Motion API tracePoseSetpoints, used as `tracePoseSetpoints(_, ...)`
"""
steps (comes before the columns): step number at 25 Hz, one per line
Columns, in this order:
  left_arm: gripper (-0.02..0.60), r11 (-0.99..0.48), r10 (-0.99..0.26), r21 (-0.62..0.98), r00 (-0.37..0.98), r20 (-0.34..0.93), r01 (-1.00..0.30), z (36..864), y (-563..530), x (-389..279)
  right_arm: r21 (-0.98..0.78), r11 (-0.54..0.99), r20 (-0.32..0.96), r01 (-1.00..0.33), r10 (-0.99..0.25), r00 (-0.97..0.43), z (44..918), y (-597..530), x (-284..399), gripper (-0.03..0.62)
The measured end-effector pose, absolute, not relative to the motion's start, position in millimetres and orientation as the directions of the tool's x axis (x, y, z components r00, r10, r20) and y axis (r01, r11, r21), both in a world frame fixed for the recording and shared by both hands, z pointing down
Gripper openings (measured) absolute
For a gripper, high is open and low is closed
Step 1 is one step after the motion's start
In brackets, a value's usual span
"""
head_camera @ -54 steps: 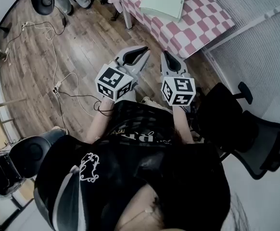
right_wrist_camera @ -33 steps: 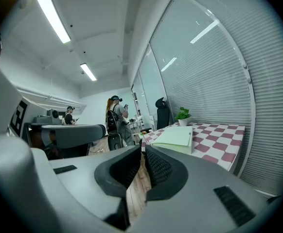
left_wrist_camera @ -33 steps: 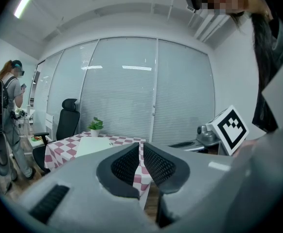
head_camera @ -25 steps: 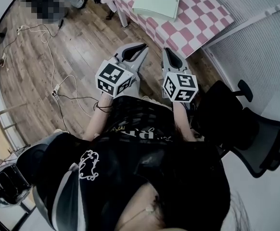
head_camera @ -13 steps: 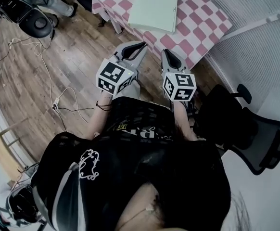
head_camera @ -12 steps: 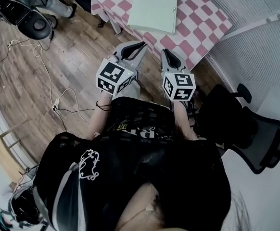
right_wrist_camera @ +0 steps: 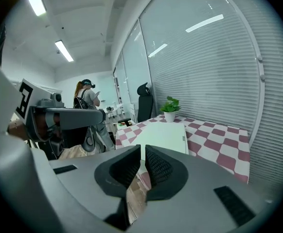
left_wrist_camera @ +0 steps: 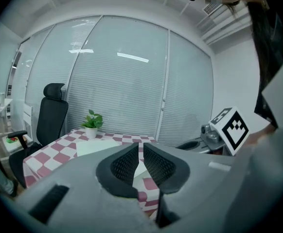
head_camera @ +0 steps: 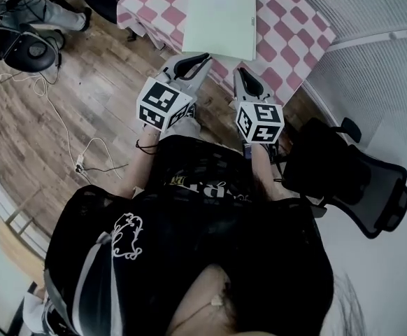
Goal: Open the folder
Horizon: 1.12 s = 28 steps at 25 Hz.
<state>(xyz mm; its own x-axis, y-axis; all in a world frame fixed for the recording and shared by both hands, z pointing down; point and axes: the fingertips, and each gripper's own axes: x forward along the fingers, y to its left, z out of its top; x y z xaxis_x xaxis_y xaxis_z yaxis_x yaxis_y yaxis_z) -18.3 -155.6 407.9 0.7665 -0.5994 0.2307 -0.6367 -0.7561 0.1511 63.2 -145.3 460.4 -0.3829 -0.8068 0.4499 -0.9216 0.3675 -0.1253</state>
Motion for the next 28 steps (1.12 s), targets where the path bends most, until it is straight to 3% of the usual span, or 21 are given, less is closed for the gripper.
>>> tracePoseSetpoints(20,0.031,-0.847,-0.423,0.201,0.853,0.304,-0.492,452.9,-204.9,-5.1,-0.06,0.095,0.524,-0.994,-0.844,-0.112,475.2,-185.1,119.6,0.032)
tracePoseSetpoints(28,0.031,-0.855,-0.394,0.203,0.851,0.347,-0.478,471.4,-213.6,24.3,-0.143,0.082,0.523,-0.986,-0.84,-0.146,485.8,-205.9,159.9,0.032)
